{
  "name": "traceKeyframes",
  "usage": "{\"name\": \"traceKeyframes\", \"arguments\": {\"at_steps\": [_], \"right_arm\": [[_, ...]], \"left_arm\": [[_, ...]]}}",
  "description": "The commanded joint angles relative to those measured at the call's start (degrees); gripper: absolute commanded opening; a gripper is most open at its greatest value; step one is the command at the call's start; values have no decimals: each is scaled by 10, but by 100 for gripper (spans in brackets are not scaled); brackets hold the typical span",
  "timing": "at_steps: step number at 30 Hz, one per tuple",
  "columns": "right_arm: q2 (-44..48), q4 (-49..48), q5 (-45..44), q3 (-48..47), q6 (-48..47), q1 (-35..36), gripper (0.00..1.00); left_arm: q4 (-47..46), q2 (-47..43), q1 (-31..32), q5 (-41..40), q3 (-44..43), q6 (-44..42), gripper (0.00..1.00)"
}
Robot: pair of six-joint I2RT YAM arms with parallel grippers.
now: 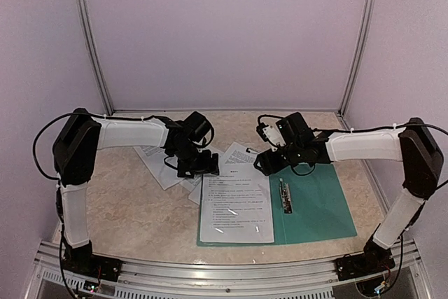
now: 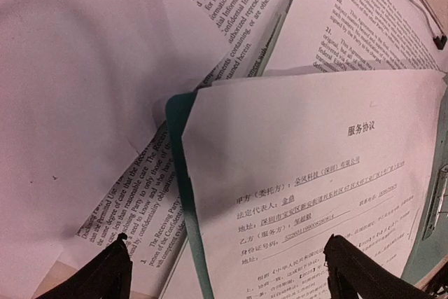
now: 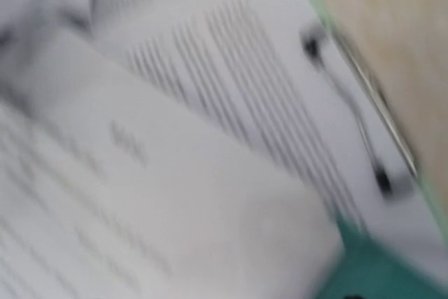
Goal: Put the files into the folder
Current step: Move the folder to the folder with some files.
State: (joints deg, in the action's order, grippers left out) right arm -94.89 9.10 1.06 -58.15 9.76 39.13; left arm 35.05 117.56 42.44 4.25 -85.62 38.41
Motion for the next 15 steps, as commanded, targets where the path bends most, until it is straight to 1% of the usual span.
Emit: {"name": "traceKeyframes", "arguments": {"at_steps": [1, 3, 4, 7, 11, 15], "right_arm": [[-89, -14, 29, -93, -7, -4, 74], [-127, -19, 45, -140, -8, -4, 77], [-148, -18, 55, -168, -9, -5, 79], [-222, 4, 91, -278, -6, -5, 82], [-309, 7, 128, -381, 17, -3, 85], [-383, 22, 153, -471, 31, -1, 87]], "left_arm": [[-30, -75, -19, -36, 39, -5, 94], [-42, -103, -27, -40, 61, -7, 96], [-47, -117, -30, -55, 72, -8, 96], [-52, -151, -51, -75, 102, 3, 97], [-48, -169, -87, -75, 136, 27, 97], [-47, -174, -105, -84, 164, 48, 98]]}}
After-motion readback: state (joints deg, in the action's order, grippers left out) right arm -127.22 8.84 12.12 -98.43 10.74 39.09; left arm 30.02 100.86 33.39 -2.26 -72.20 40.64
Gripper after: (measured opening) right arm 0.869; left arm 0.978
